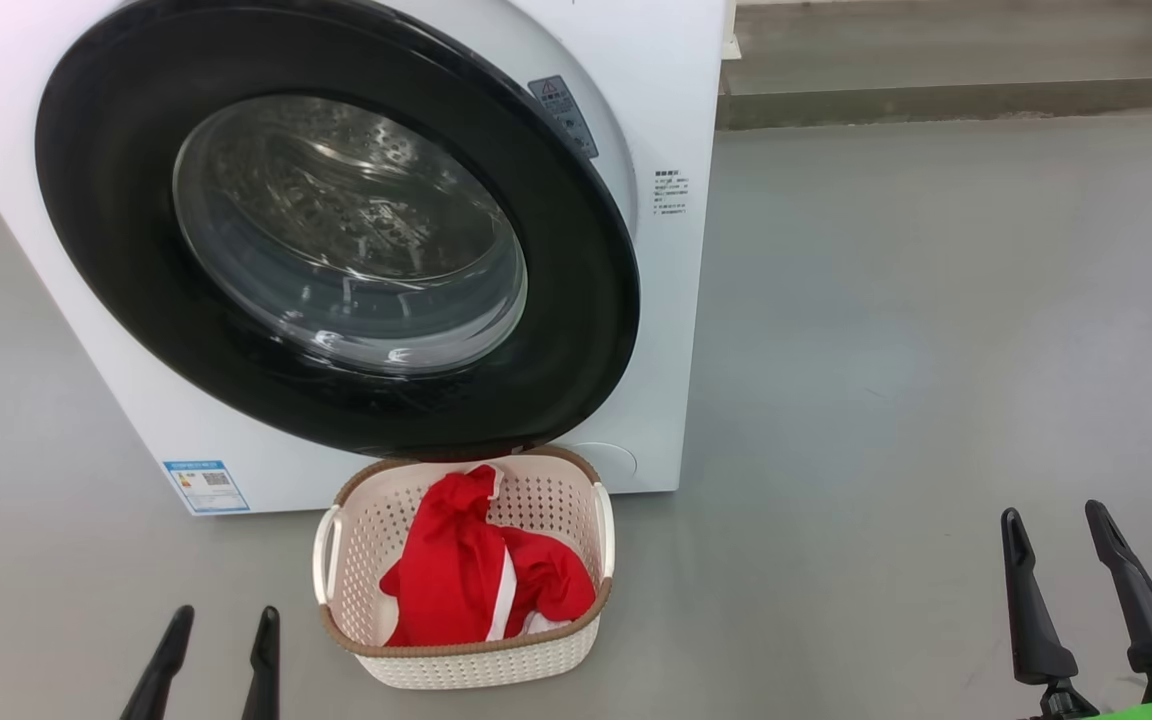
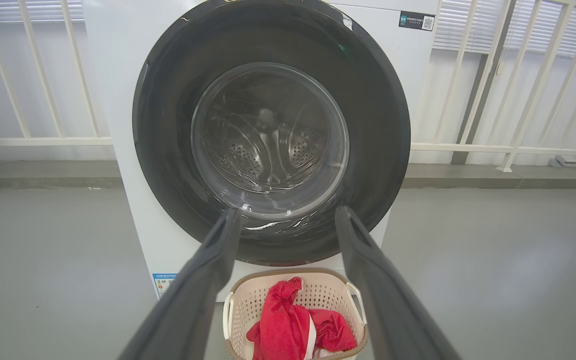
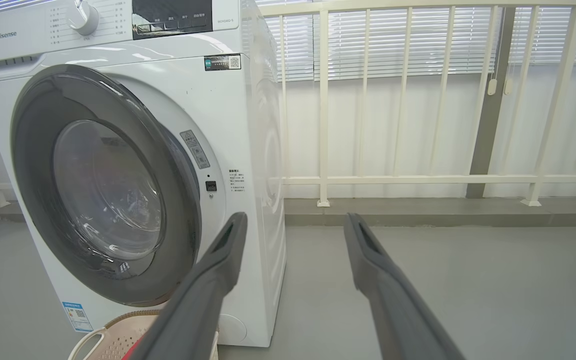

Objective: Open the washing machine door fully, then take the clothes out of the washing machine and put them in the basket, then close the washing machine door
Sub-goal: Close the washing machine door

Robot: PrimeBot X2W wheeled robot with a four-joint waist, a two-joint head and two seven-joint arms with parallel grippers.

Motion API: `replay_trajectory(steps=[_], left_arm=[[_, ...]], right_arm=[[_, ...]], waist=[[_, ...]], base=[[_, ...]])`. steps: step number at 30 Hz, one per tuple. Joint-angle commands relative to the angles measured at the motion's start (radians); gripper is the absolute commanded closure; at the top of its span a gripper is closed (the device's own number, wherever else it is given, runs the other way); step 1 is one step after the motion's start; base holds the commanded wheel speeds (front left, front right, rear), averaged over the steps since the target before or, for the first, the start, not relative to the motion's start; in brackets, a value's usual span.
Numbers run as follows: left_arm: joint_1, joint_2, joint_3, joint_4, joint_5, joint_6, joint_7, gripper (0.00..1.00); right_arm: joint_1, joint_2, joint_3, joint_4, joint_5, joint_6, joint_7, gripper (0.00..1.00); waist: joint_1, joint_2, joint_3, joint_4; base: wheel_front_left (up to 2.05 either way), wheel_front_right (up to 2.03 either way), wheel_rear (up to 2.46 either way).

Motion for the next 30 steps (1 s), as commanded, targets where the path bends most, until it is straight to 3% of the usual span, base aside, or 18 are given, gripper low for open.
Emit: replay_trajectory(steps=[1, 13, 14, 15, 16, 17, 30], left_arm=[[-0.028, 0.009, 0.039, -0.014, 0.013, -0.006, -0.012, 0.0], [-0.039, 0.02, -0.002, 0.009, 0.034, -0.04, 0.0, 0.0], [-0.041, 0.023, -0.008, 0.008, 0.034, -0.044, 0.004, 0.0], [-0.042, 0.023, -0.011, 0.006, 0.034, -0.046, 0.006, 0.0], [-0.043, 0.021, -0.014, 0.003, 0.031, -0.048, 0.006, 0.0], [-0.044, 0.02, -0.016, 0.0, 0.03, -0.05, 0.007, 0.0], [-0.081, 0.002, -0.03, -0.053, 0.004, -0.05, 0.016, 0.0]], right_arm=[[-0.012, -0.016, 0.025, -0.023, 0.006, 0.005, -0.006, 0.0], [-0.033, -0.016, 0.051, 0.018, 0.024, 0.005, -0.006, 0.0], [-0.038, -0.016, 0.056, 0.022, 0.024, 0.005, -0.006, 0.1], [-0.043, -0.016, 0.062, 0.027, 0.024, 0.005, -0.006, 0.52], [-0.05, -0.016, 0.066, 0.032, 0.023, 0.005, -0.006, 0.84], [-0.057, -0.016, 0.073, 0.038, 0.02, 0.005, -0.006, 1.0], [-0.258, -0.016, 0.193, 0.187, 0.011, 0.005, 0.08, 1.0]], waist=[[0.0, 0.0, -0.001, 0.002], [0.0, 0.0, 0.003, 0.014], [0.0, 0.0, 0.005, 0.016], [0.0, 0.0, 0.007, 0.017], [0.0, 0.0, 0.008, 0.018], [0.0, 0.0, 0.01, 0.02], [0.0, 0.0, 0.065, 0.065]], base=[[0.0, 0.0, 0.0], [0.0, 0.0, 0.0], [0.0, 0.0, 0.0], [0.0, 0.0, 0.0], [0.0, 0.0, 0.0], [0.0, 0.0, 0.0], [0.0, 0.0, 0.0]])
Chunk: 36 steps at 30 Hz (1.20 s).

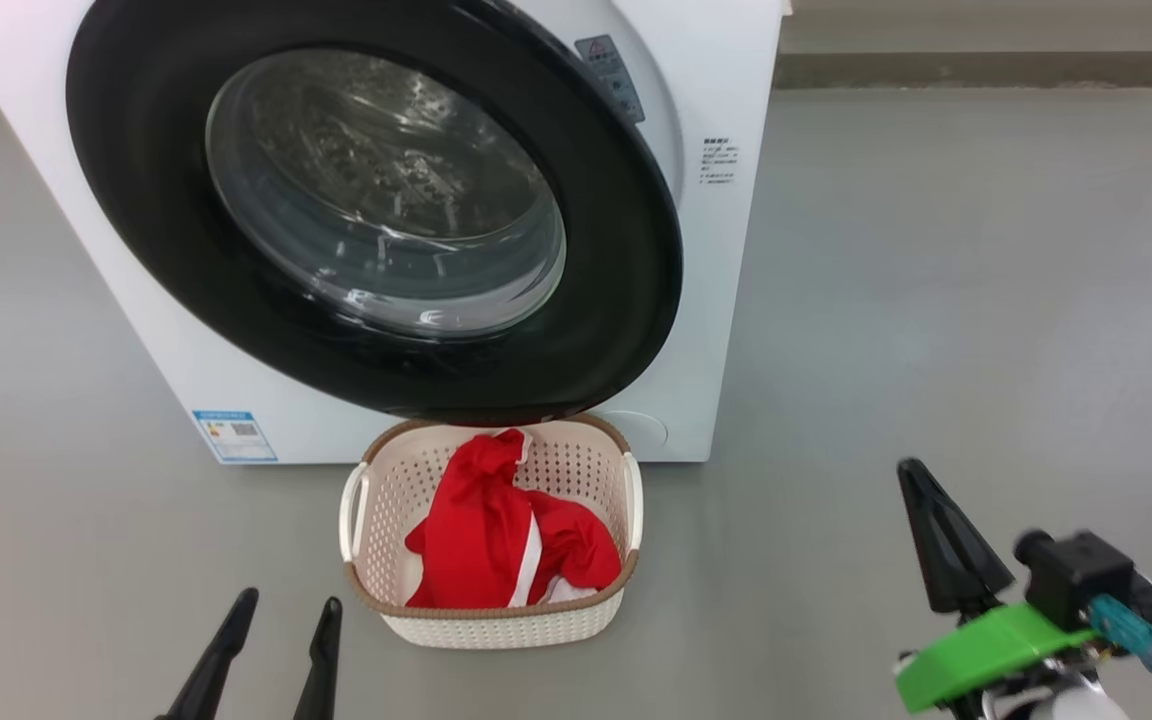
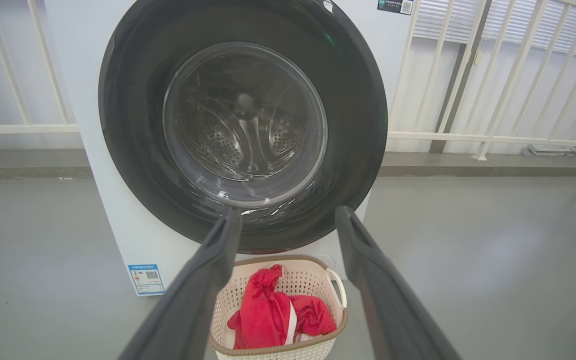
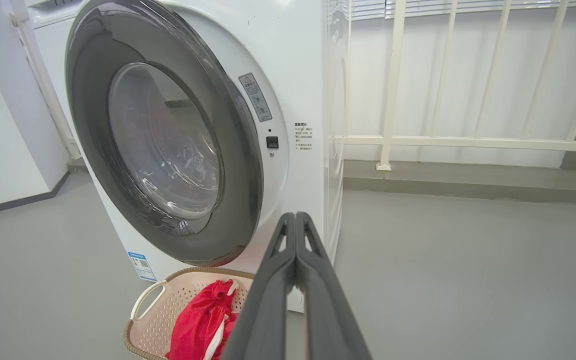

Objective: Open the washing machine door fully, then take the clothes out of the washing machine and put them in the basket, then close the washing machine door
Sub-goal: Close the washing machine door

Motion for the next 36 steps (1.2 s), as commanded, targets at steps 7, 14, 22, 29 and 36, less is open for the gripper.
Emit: replay_trajectory(steps=[7, 14, 22, 29, 36], left_arm=[[-0.088, 0.005, 0.029, -0.066, -0.011, -0.003, 0.002, 0.0], [-0.133, 0.0, 0.029, -0.065, -0.019, -0.01, -0.002, 0.0], [-0.198, -0.015, 0.014, -0.051, -0.014, -0.023, -0.011, 0.0], [-0.245, -0.033, -0.001, -0.033, -0.013, -0.036, -0.018, 0.0], [-0.293, -0.052, -0.013, -0.012, -0.006, -0.05, -0.024, 0.0]], right_arm=[[-0.215, -0.012, 0.106, 0.031, 0.006, 0.005, 0.066, 1.0], [-0.371, -0.012, 0.197, 0.079, -0.004, 0.005, 0.103, 1.0], [-0.561, -0.012, 0.291, 0.188, -0.004, 0.005, 0.108, 1.0], [-0.709, -0.012, 0.308, 0.294, 0.02, 0.005, 0.09, 1.0], [-0.834, -0.012, 0.305, 0.387, 0.031, 0.005, 0.052, 1.0]], waist=[[0.0, 0.0, 0.103, 0.042], [0.0, 0.0, 0.184, 0.059], [0.0, 0.0, 0.26, 0.087], [0.0, 0.0, 0.332, 0.119], [0.0, 0.0, 0.4, 0.149]], base=[[0.0, 0.0, 0.0], [0.0, 0.0, 0.0], [0.0, 0.0, 0.0], [0.0, 0.0, 0.0], [0.0, 0.0, 0.0]])
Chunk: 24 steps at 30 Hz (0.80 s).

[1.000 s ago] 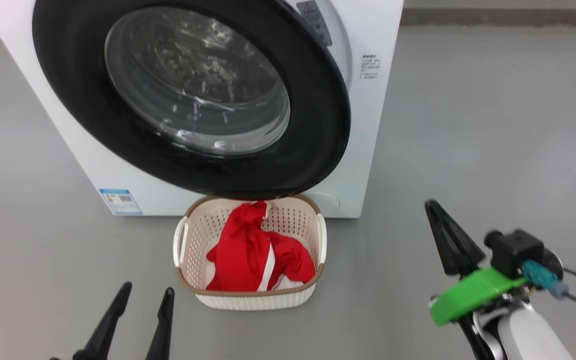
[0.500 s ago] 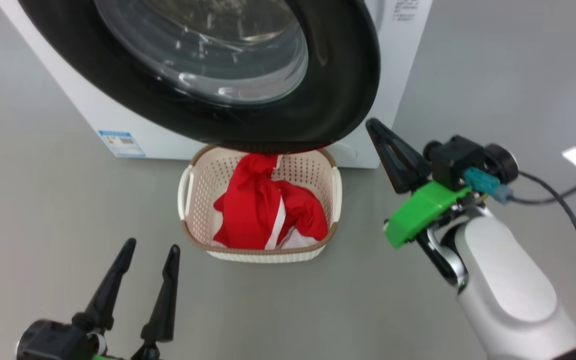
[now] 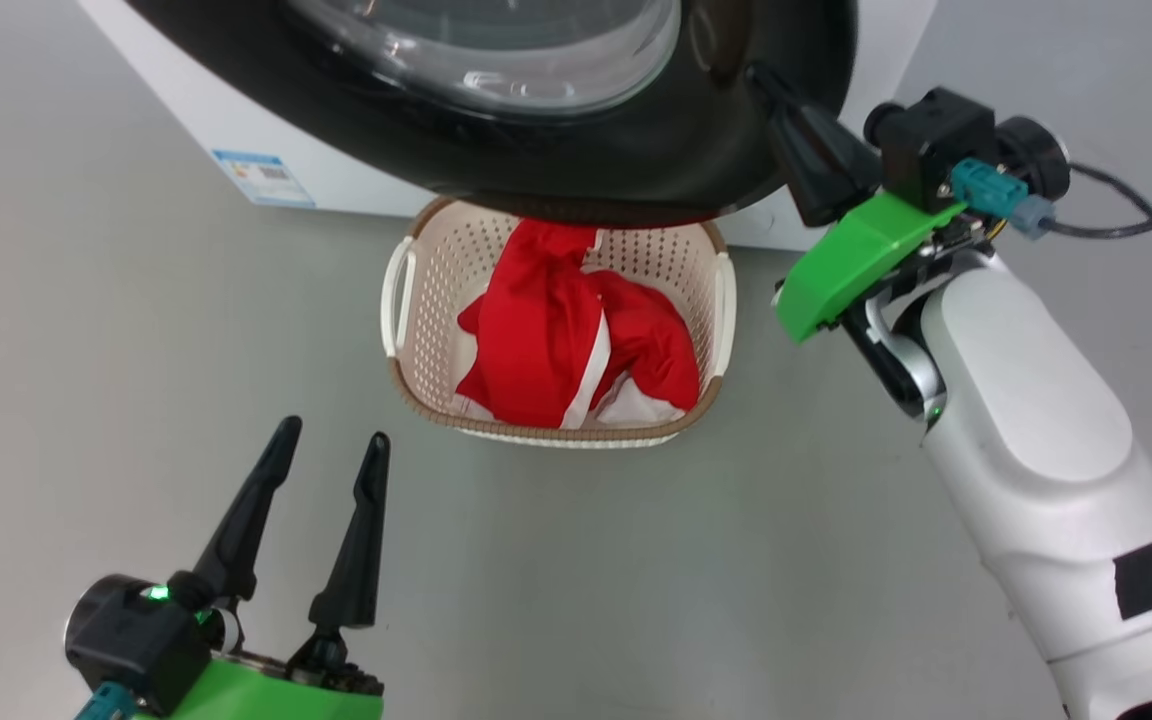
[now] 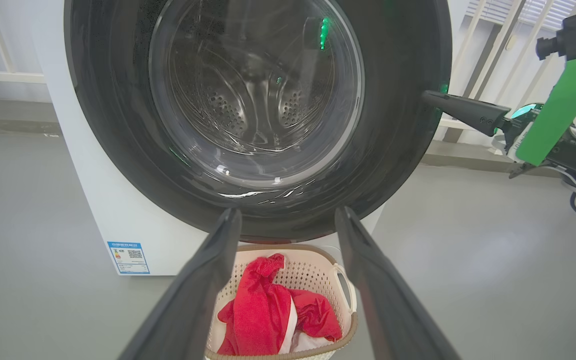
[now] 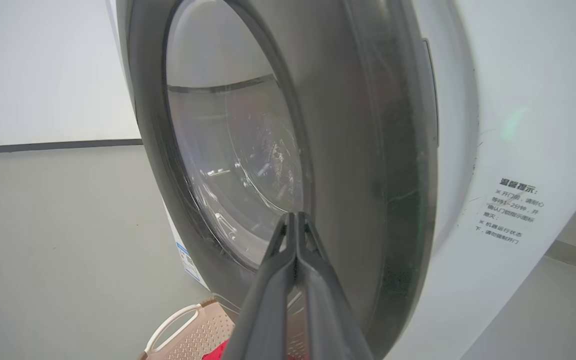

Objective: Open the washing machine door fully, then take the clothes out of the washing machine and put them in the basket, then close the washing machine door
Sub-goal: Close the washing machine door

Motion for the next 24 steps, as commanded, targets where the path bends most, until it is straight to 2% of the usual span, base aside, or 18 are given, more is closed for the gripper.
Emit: replay_trajectory(steps=[1, 12, 24], left_arm=[[-0.031, 0.013, 0.032, -0.015, 0.01, -0.008, -0.01, 0.0], [-0.071, -0.003, 0.024, 0.012, 0.029, -0.027, -0.014, 0.0], [-0.094, -0.01, 0.018, 0.017, 0.051, -0.038, -0.015, 0.0]], right_arm=[[-0.027, 0.018, 0.01, -0.01, 0.01, 0.005, -0.015, 1.0], [-0.158, 0.018, -0.055, 0.111, -0.018, 0.005, -0.079, 1.0], [-0.286, 0.005, -0.092, 0.174, -0.019, 0.005, -0.1, 1.0]], waist=[[0.0, 0.0, 0.039, 0.028], [0.0, 0.0, 0.091, 0.057], [0.0, 0.0, 0.143, 0.074]], base=[[0.0, 0.0, 0.0], [0.0, 0.0, 0.0], [0.0, 0.0, 0.0]])
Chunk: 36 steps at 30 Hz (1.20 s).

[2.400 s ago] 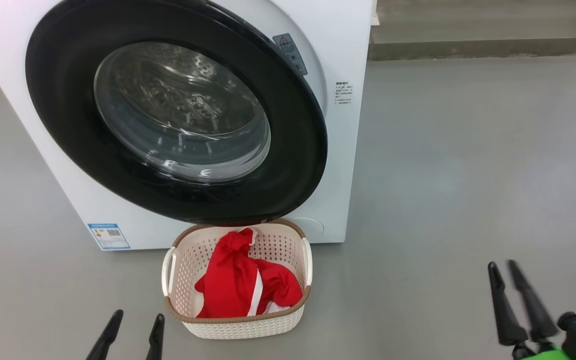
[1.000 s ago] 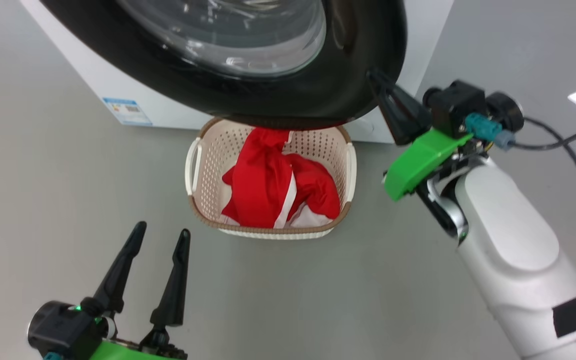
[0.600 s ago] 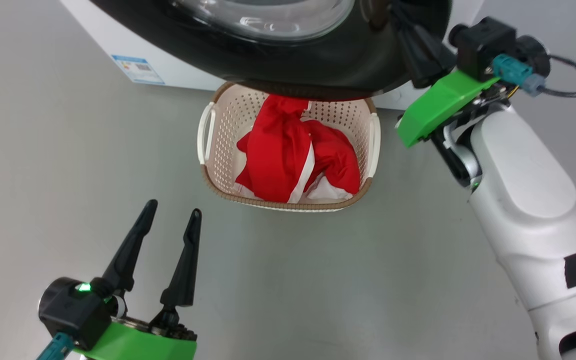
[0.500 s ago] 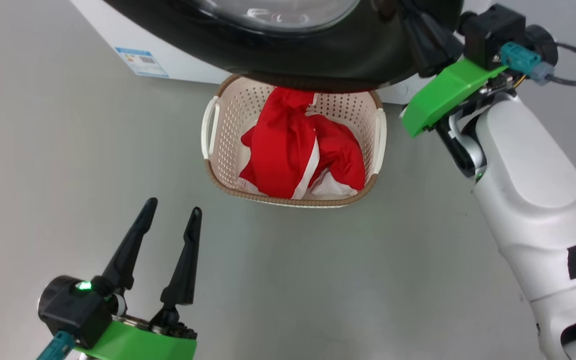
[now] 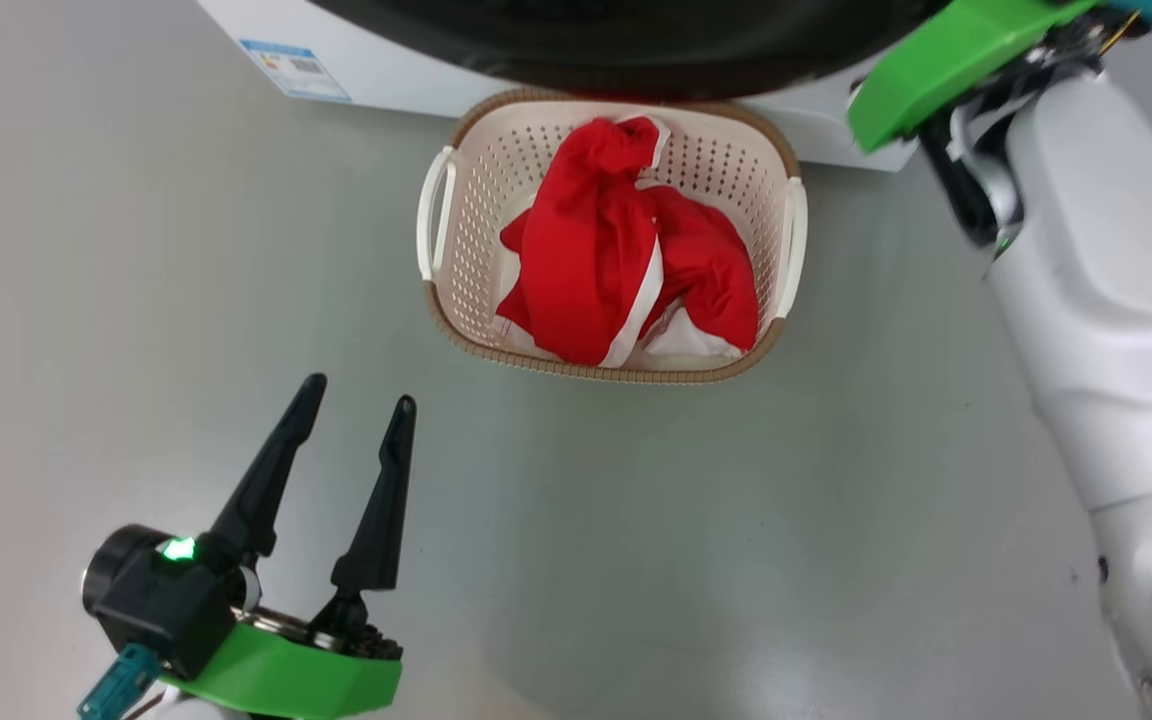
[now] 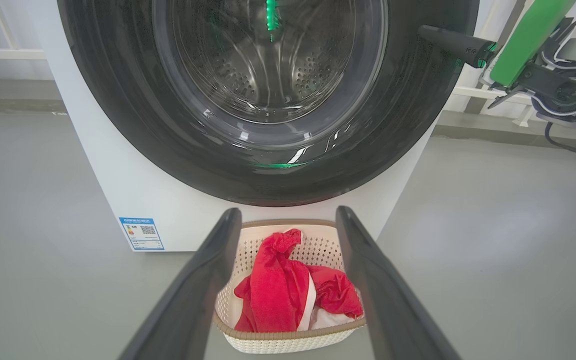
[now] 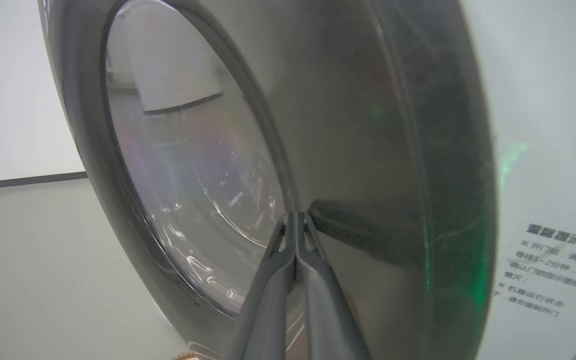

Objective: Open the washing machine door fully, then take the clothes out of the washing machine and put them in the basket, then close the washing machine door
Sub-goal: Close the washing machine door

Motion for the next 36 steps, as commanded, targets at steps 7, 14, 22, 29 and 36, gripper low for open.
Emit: replay_trajectory(steps=[7, 14, 22, 29, 36], left_arm=[[-0.038, 0.022, 0.021, -0.01, 0.026, -0.005, -0.012, 0.0], [-0.041, 0.016, 0.024, 0.001, 0.019, -0.007, -0.012, 0.0], [-0.035, 0.006, 0.058, 0.005, 0.013, -0.002, -0.012, 0.0], [-0.021, -0.007, 0.082, 0.016, 0.002, 0.012, -0.012, 0.0], [-0.011, -0.012, 0.089, 0.044, -0.008, 0.031, -0.008, 0.0]], right_arm=[[-0.126, -0.016, -0.071, 0.027, -0.011, -0.001, -0.024, 1.0], [-0.181, -0.035, -0.11, 0.095, -0.021, -0.001, -0.036, 1.0], [-0.163, -0.023, -0.066, 0.115, 0.008, -0.001, -0.047, 1.0], [-0.09, -0.016, -0.054, 0.072, 0.044, -0.001, -0.05, 0.84], [0.051, 0.001, -0.058, -0.007, 0.041, -0.001, -0.05, 0.0]], waist=[[0.0, 0.0, 0.049, 0.011], [0.0, 0.0, 0.056, 0.009], [0.0, 0.0, 0.034, -0.008], [0.0, 0.0, -0.006, -0.035], [0.0, 0.0, -0.073, -0.077]], base=[[0.0, 0.0, 0.0], [0.0, 0.0, 0.0], [0.0, 0.0, 0.0], [0.0, 0.0, 0.0], [0.0, 0.0, 0.0]])
